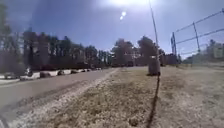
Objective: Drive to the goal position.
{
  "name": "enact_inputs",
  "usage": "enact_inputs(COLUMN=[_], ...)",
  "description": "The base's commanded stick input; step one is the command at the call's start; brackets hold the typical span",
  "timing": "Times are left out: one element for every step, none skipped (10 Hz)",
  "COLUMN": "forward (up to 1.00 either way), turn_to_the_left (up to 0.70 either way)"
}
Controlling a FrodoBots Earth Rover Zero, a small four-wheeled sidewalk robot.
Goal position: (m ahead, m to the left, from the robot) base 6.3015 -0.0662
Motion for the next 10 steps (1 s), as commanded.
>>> enact_inputs(forward=[0.70, 0.70, 0.70, 0.70, 0.70, 0.70, 0.70, 0.70, 0.70, 0.70], turn_to_the_left=[0.03, 0.03, 0.03, 0.03, 0.03, 0.03, 0.03, 0.03, 0.03, 0.03])
